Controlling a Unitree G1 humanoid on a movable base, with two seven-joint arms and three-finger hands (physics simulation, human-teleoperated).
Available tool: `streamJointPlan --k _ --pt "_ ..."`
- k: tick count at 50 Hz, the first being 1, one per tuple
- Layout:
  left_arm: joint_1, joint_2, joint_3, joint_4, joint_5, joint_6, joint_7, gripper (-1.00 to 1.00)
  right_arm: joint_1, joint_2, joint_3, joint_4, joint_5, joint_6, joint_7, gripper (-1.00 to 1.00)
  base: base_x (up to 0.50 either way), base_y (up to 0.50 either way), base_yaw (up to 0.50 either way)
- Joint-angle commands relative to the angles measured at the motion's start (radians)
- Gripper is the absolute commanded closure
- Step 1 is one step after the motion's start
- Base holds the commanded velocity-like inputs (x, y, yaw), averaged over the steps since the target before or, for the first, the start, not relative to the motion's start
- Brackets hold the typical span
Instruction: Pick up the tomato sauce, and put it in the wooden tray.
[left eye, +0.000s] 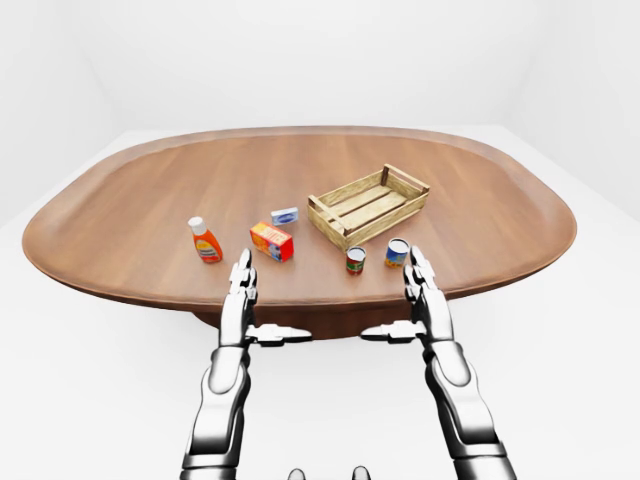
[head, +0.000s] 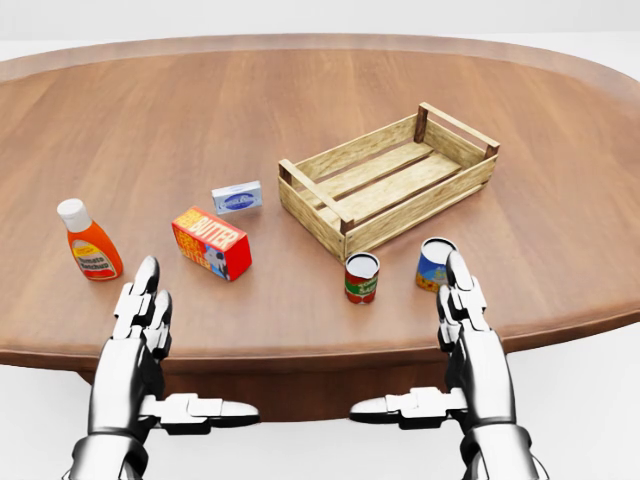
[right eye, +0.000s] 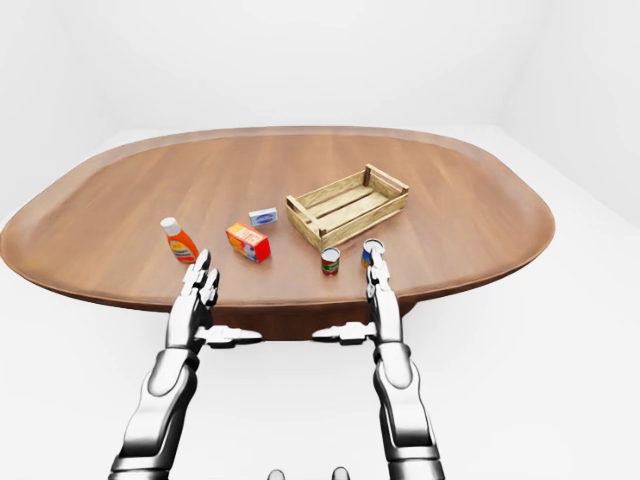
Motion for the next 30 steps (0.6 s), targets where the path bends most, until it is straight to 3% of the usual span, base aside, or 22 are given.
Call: streamJointPlan --k 1,6,11,12,13,14,15,16,18,19,21,23,25,30 --pt "0.015 0.010 0.001 -0.030 0.013 0.007 -0.048 -1.00 0.026 -0.007 0.002 -0.013 -0.023 -0.003 0.026 -1.00 0.00 0.00 0.00" --pt "0.018 0.008 -0.003 -0.035 0.026 0.011 -0.053 -1.00 0.039 -0.005 0.009 -0.032 -0.037 0.002 0.028 -1.00 0.00 0.00 0.00" --pt "0.080 0.007 -0.006 -0.166 0.047 0.048 -0.048 -1.00 0.100 -0.008 -0.007 -0.218 0.007 0.088 0.064 -1.00 0.00 0.00 0.00" --pt "0.130 0.003 -0.007 -0.271 0.057 0.074 -0.033 -1.00 0.121 -0.010 -0.023 -0.295 0.029 0.088 0.070 -1.00 0.00 0.00 0.00" --pt "0.180 -0.002 -0.007 -0.377 0.066 0.081 -0.019 -1.00 0.158 -0.015 -0.075 -0.455 0.095 0.088 0.083 -1.00 0.00 0.00 0.00" --pt "0.339 -0.005 -0.018 -0.648 0.106 0.081 -0.005 -0.99 0.173 -0.013 -0.111 -0.524 0.133 0.088 0.091 -1.00 0.00 0.00 0.00" --pt "0.410 -0.010 -0.018 -0.748 0.118 0.081 -0.003 -1.00 0.182 -0.011 -0.146 -0.580 0.163 0.088 0.095 -1.00 0.00 0.00 0.00" --pt "0.506 -0.017 -0.012 -0.853 0.121 0.074 -0.007 -0.99 0.192 -0.010 -0.200 -0.648 0.206 0.088 0.099 -1.00 0.00 0.00 0.00" --pt "0.615 -0.039 0.015 -0.943 0.085 0.011 -0.034 -1.00 0.196 -0.003 -0.275 -0.720 0.262 0.088 0.111 -1.00 0.00 0.00 0.00" --pt "0.670 -0.057 0.041 -0.975 0.054 -0.033 -0.053 -1.00 0.201 -0.001 -0.320 -0.758 0.295 0.088 0.120 -1.00 0.00 0.00 0.00" --pt "0.712 -0.097 0.089 -0.992 0.015 -0.088 -0.098 -1.00 0.196 0.009 -0.379 -0.798 0.332 0.088 0.113 -1.00 0.00 0.00 0.00" --pt "0.716 -0.141 0.144 -0.992 -0.042 -0.093 -0.153 -1.00 0.195 0.019 -0.425 -0.831 0.364 0.088 0.110 -1.00 0.00 0.00 0.00" --pt "0.697 -0.173 0.172 -0.987 -0.076 -0.078 -0.212 -0.99 0.210 0.028 -0.425 -0.851 0.363 0.088 0.131 -1.00 0.00 0.00 0.00" --pt "0.667 -0.212 0.156 -0.982 -0.023 -0.059 -0.252 -0.99 0.219 0.045 -0.388 -0.836 0.311 0.088 0.150 -1.00 0.00 0.00 0.00"
